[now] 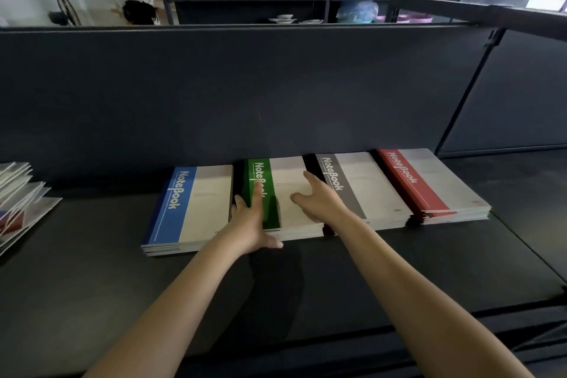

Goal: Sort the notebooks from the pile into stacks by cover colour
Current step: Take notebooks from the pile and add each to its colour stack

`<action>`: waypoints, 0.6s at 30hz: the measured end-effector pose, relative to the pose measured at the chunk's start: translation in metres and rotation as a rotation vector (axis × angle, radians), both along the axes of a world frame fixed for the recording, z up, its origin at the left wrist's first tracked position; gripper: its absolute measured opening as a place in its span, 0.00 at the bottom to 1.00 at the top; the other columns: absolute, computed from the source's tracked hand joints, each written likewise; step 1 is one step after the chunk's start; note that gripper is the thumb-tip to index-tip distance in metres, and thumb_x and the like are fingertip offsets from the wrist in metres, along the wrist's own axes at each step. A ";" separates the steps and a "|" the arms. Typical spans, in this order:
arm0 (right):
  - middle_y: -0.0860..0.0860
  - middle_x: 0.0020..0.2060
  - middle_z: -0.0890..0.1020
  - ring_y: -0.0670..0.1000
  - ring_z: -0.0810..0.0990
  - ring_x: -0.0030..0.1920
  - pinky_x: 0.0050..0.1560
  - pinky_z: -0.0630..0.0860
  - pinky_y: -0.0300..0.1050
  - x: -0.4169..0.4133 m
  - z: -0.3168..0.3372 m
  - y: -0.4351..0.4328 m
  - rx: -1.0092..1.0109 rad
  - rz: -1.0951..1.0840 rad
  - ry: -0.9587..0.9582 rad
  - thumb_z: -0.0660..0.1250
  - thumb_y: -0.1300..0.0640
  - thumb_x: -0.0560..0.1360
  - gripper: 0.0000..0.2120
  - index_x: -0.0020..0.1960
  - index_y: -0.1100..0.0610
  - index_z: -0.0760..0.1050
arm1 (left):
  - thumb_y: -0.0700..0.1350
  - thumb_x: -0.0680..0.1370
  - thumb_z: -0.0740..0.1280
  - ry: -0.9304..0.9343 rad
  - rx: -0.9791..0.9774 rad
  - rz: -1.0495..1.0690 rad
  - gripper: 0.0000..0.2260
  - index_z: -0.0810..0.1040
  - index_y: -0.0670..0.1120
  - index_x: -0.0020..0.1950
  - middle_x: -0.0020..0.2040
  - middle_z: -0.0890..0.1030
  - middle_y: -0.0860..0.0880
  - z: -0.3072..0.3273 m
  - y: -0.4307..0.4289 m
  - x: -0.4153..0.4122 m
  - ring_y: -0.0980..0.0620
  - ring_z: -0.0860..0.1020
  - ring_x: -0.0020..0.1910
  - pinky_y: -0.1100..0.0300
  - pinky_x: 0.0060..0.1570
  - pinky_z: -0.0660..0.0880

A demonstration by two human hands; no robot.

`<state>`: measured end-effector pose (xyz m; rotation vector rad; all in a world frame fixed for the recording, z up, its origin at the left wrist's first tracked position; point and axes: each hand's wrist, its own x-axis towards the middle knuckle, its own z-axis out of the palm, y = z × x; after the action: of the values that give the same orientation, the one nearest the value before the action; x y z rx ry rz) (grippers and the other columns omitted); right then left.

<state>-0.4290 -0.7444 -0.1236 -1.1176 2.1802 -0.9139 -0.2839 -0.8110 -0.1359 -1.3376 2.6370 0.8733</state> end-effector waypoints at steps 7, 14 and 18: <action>0.53 0.70 0.69 0.54 0.73 0.64 0.53 0.67 0.40 -0.035 0.023 0.036 -0.195 -0.078 0.132 0.63 0.56 0.78 0.28 0.76 0.52 0.58 | 0.53 0.70 0.76 0.411 -0.140 -0.128 0.53 0.36 0.52 0.78 0.79 0.48 0.47 0.030 0.038 -0.039 0.48 0.57 0.76 0.59 0.69 0.60; 0.54 0.71 0.66 0.55 0.71 0.65 0.50 0.67 0.40 -0.098 0.011 0.087 0.019 -0.180 0.141 0.63 0.54 0.79 0.30 0.77 0.54 0.54 | 0.51 0.71 0.75 0.404 0.082 -0.174 0.53 0.34 0.54 0.77 0.80 0.48 0.47 0.005 0.076 -0.102 0.47 0.58 0.76 0.50 0.72 0.62; 0.56 0.69 0.69 0.56 0.71 0.65 0.50 0.67 0.42 -0.111 0.000 0.094 0.142 -0.153 0.108 0.63 0.52 0.78 0.33 0.77 0.56 0.52 | 0.47 0.72 0.75 0.405 0.071 -0.051 0.51 0.36 0.54 0.78 0.78 0.51 0.41 -0.014 0.080 -0.120 0.42 0.62 0.74 0.45 0.70 0.65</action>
<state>-0.5395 -0.6505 -0.1235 -0.9630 2.4049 -0.7637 -0.4043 -0.7314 -0.1502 -1.1758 2.8755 1.3409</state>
